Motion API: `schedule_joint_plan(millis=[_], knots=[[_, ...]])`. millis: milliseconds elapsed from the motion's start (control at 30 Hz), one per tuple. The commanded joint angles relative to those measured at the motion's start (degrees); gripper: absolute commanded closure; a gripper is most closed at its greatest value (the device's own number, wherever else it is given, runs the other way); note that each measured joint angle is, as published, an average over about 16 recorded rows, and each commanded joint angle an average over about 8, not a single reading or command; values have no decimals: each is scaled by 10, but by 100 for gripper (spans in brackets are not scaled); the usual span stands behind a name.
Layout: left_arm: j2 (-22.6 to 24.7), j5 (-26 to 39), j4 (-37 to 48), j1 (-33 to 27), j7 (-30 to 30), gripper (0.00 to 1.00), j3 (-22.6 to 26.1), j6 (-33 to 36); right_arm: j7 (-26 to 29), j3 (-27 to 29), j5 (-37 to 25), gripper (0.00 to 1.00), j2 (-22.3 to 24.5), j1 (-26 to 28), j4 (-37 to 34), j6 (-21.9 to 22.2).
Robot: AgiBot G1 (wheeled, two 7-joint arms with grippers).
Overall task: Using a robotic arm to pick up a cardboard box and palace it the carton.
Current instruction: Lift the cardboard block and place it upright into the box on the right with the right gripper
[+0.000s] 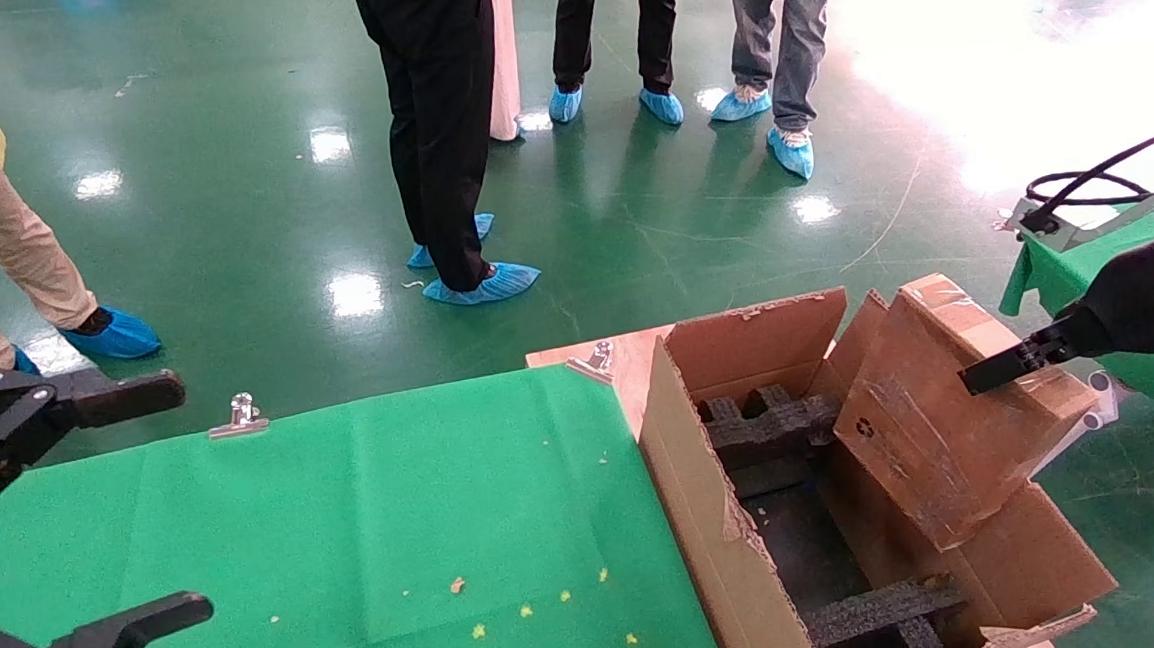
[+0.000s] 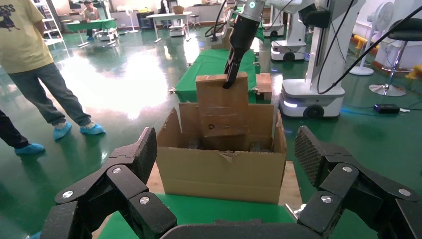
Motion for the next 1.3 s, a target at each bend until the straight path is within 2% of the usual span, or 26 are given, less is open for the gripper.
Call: schedule_joint_plan(millis=[33, 500, 1300], knots=[[0, 0, 0, 0, 0, 0, 0, 0, -3, 1, 1, 100, 0, 1, -2, -2], [0, 0, 0, 0, 0, 0, 0, 0, 62, -7, 0, 100, -14, -35, -5, 42], [0, 0, 0, 0, 0, 0, 0, 0, 113, -15, 3, 100, -22, -122, 31, 151]])
